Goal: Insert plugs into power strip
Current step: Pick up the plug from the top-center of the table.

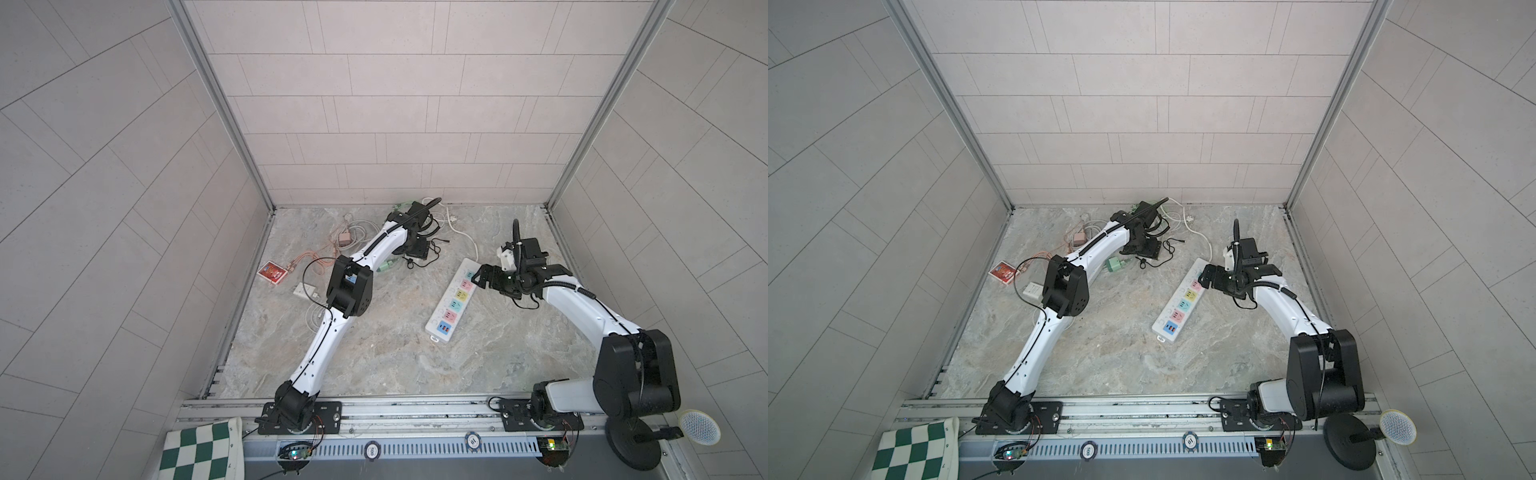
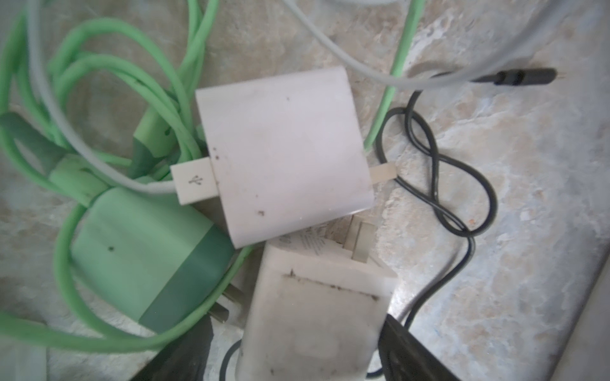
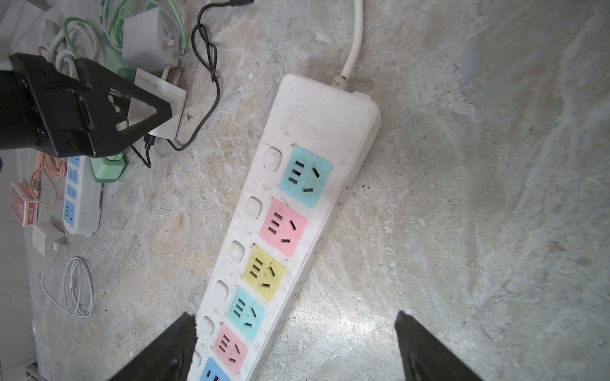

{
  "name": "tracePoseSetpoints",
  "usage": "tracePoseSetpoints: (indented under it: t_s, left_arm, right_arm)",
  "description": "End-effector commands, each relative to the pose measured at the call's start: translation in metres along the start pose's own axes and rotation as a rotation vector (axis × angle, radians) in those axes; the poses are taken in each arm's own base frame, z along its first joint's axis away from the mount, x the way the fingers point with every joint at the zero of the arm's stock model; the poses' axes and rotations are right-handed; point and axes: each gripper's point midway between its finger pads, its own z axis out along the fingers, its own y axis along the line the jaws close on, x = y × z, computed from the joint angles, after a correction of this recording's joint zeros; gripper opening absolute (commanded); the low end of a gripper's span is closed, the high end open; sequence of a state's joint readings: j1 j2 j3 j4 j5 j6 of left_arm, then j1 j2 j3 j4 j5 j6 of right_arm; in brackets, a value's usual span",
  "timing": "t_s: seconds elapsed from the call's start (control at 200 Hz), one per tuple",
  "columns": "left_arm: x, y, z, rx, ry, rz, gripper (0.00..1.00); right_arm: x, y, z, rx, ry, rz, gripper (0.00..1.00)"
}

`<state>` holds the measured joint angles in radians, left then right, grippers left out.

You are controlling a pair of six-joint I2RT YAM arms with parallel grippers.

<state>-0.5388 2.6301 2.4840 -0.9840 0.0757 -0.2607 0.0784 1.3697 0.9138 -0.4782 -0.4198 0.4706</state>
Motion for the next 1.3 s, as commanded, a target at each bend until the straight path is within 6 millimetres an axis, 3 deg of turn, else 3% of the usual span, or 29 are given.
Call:
tracePoseSetpoints:
  t_s: [0.0,0.12,0.42,0.535,0.651,0.786,1.091,1.296]
  left_arm:
    - [0.011,0.004,0.012,-0.014,0.048,0.053,0.85]
    - [0.012,0.002,0.016,-0.027,0.048,0.063,0.83]
    - [0.01,0.004,0.005,-0.073,0.032,0.038,0.6]
    - [0.009,-0.001,-0.013,-0.073,0.014,0.041,0.53]
    - [0.009,-0.006,-0.04,-0.066,0.0,-0.01,0.53]
    - [0.025,-0.015,-0.075,0.0,0.032,-0.134,0.52]
    - [0.069,-0.032,-0.125,0.215,-0.05,-0.548,0.49]
    - [0.085,-0.043,-0.135,0.388,-0.148,-0.76,0.47]
  right_arm:
    - [0.002,0.001,0.001,0.001,0.011,-0.016,0.95]
    - [0.003,0.001,0.001,-0.001,0.013,-0.013,0.95]
    - [0.004,0.001,0.001,-0.003,0.015,-0.015,0.95]
    - [0.004,0.002,-0.003,-0.002,0.015,-0.027,0.94]
    - [0.003,0.003,-0.011,0.005,0.016,-0.05,0.94]
    - [0.005,0.009,-0.019,-0.024,0.014,-0.049,0.95]
    - [0.017,0.053,-0.039,-0.263,-0.053,0.004,0.93]
    - [0.029,0.096,-0.041,-0.367,-0.127,-0.045,0.88]
